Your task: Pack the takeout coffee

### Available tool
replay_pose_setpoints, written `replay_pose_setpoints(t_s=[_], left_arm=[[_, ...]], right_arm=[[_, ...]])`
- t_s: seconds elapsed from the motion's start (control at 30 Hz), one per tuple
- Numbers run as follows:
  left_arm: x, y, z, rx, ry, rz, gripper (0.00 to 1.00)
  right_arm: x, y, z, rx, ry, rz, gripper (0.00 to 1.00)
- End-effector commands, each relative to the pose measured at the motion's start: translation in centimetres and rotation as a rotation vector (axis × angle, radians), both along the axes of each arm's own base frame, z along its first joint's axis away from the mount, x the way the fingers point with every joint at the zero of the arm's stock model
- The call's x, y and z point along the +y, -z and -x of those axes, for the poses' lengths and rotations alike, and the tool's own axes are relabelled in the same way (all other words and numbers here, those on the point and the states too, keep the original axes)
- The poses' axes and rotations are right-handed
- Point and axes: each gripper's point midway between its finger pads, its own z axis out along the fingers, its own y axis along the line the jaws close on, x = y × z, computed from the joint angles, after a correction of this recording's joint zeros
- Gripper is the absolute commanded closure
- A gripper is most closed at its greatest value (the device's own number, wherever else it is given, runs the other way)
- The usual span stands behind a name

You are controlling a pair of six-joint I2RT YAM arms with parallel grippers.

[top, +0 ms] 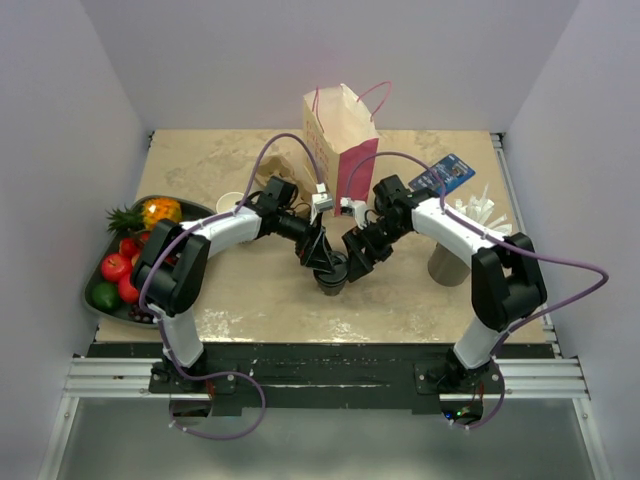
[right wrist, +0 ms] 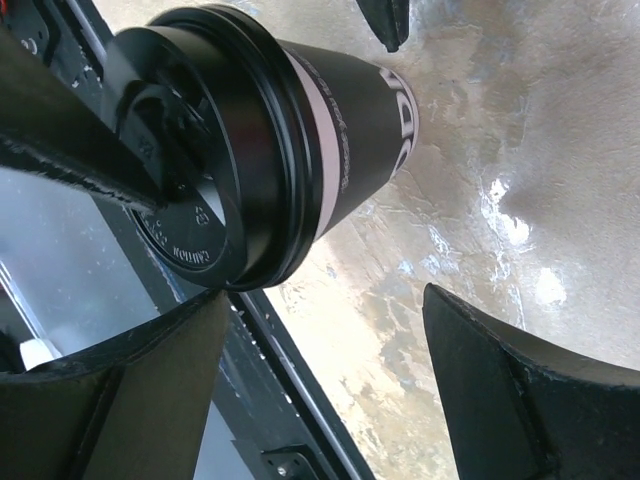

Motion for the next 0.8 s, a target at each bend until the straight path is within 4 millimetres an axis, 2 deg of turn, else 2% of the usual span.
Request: replay_pose_setpoints(t_s=[0.0, 0.2, 0.4, 0.77], left_arm=[[-0.4, 0.3, -0.1, -0.015, 0.009, 0.011, 0.06], [-0.5, 0.4, -0.1, -0.005, 0.005, 0.018, 0.06], [-0.3, 0.6, 0.2, 0.007, 0.004, 0.015, 0.06], [-0.4, 0.7, 0.0, 0.006, -0.005, 0.013, 0.06]], right_arm=[[0.9, -1.3, -1.0, -0.017, 0.013, -0.042, 0.18], [1.6, -1.2, -1.3, 0.032, 0.065, -0.056, 0.17], [1.9, -2.4, -1.3, 0.056, 0.052, -0.103, 0.17], [1.7, -1.3, -2.3, 0.087, 0.113, -0.086, 0.17]])
